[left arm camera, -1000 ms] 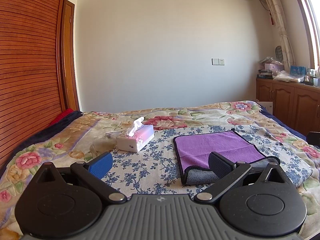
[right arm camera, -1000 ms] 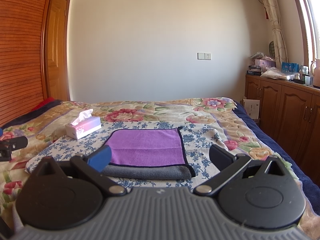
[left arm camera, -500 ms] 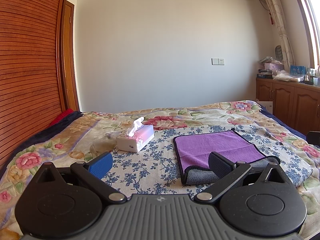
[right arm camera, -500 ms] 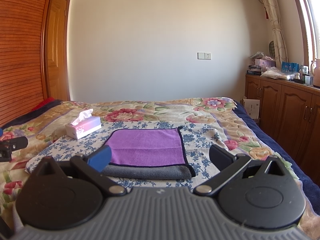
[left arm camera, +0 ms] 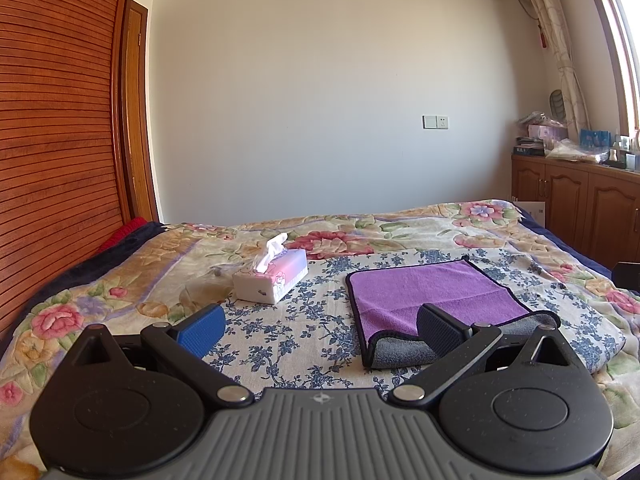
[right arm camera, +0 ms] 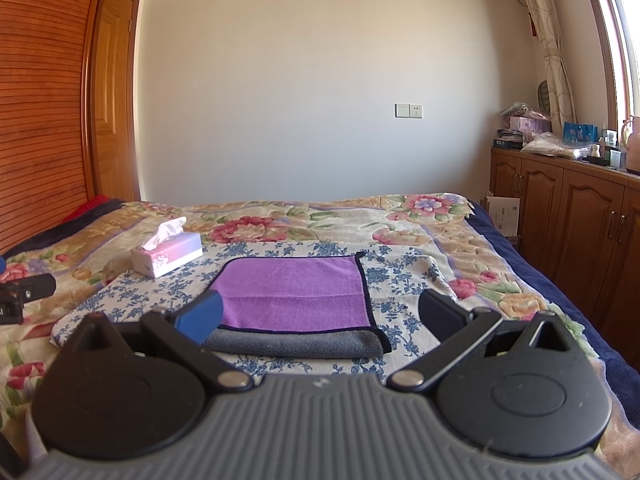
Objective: Fold towel
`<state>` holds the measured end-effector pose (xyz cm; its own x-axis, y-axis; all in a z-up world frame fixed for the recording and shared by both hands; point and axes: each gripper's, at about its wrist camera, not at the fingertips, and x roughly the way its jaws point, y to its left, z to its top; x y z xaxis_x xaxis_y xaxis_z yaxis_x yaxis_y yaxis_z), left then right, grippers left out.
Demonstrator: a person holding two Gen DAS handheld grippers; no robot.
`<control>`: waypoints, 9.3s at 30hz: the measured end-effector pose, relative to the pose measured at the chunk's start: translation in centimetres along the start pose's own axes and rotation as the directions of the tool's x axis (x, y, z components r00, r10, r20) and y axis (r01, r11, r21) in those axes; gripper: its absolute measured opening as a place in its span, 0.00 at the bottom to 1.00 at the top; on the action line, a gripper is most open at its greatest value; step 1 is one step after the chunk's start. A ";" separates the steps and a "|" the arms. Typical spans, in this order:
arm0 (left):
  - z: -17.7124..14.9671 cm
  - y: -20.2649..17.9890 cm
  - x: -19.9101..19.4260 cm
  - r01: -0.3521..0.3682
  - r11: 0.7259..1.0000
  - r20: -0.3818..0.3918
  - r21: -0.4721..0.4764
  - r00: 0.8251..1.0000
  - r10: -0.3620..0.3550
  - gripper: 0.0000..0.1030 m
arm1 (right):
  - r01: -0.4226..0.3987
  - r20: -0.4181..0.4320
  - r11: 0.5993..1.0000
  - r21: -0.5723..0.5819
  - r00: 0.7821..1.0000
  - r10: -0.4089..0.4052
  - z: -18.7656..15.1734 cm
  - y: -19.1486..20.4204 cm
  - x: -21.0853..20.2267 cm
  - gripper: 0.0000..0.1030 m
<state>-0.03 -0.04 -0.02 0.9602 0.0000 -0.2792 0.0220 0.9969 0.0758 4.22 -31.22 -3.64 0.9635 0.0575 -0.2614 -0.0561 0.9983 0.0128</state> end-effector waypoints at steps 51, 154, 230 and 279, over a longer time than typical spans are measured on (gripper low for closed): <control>1.2 -3.0 10.9 0.116 0.990 -0.170 0.083 0.980 -0.100 1.00 | -0.103 -0.163 0.992 -0.066 0.982 0.091 -0.2 -2.1 8.9 1.00; -2.4 -2.9 21.3 0.285 0.956 -0.399 -0.070 0.870 -0.289 0.07 | -0.188 -0.482 0.980 0.064 0.854 0.195 -1.7 -8.2 18.7 0.03; 3.0 -3.7 26.3 0.262 0.964 -0.343 -0.048 0.902 -0.262 0.05 | -0.213 -0.279 0.967 -0.140 0.946 0.168 3.3 -6.1 23.5 0.03; 6.4 -5.1 36.5 0.235 0.972 -0.303 -0.029 0.924 -0.232 0.05 | -0.217 -0.243 0.938 -0.269 0.958 0.152 6.6 -5.7 32.4 0.03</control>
<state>36.68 -5.63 -4.50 0.7978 -0.2077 -0.5659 0.2391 0.9708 -0.0193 37.50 -35.00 -5.83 0.8512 0.2059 -0.4827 -0.3318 0.9238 -0.1912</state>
